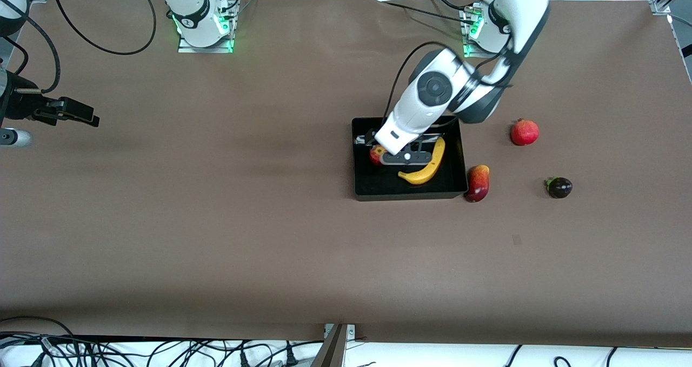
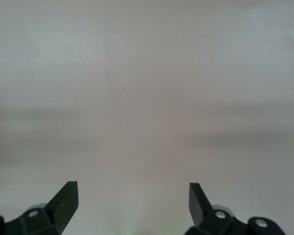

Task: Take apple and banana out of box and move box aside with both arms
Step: 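Lower the left gripper and close it on the red apple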

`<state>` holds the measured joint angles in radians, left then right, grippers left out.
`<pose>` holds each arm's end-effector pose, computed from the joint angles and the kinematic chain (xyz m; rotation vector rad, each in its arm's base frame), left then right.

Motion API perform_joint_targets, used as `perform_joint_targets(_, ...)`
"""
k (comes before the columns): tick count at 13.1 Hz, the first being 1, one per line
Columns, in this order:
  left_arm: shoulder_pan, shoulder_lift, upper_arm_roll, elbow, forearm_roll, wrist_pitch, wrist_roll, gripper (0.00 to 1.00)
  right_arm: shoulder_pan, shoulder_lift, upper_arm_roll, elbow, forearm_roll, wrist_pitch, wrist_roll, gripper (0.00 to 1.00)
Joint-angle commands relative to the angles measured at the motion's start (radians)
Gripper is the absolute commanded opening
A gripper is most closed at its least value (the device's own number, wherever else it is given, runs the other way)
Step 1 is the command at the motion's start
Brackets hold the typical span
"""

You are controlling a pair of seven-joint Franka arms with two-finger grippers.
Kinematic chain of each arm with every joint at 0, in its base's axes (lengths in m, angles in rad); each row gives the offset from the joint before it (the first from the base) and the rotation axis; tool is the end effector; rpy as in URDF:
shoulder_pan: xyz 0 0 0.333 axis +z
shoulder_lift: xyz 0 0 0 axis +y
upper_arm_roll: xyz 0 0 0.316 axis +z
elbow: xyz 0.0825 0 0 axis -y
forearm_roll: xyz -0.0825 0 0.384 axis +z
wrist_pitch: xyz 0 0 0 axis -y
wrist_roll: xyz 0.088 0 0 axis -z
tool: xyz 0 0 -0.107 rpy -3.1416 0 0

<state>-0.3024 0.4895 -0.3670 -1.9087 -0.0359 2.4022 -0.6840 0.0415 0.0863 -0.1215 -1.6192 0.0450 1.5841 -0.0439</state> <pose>0.5039 -0.3831 0.2584 2.9638 0.1237 -0.1413 0.5740 -0.0387 0.5544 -3.0937 0.0613 0.1834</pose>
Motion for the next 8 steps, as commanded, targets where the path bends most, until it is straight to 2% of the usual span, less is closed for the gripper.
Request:
perform_joint_targets(1, -0.04, 0.052, 0.039, 0.022, 0.068, 0.028, -0.014, 1.0, -0.005, 0.0, -0.001, 0.015, 0.015, -0.019, -0.007, 1.0)
perform_joint_targets(2, -0.04, 0.058, 0.039, 0.022, 0.115, 0.028, -0.015, 1.0, -0.005, 0.0, -0.001, 0.015, 0.013, -0.019, -0.007, 1.0)
perform_joint_targets(8, -0.072, 0.118, 0.04, 0.03, 0.12, 0.084, -0.025, 1.0, -0.005, 0.001, -0.003, 0.015, 0.015, -0.027, -0.007, 1.0)
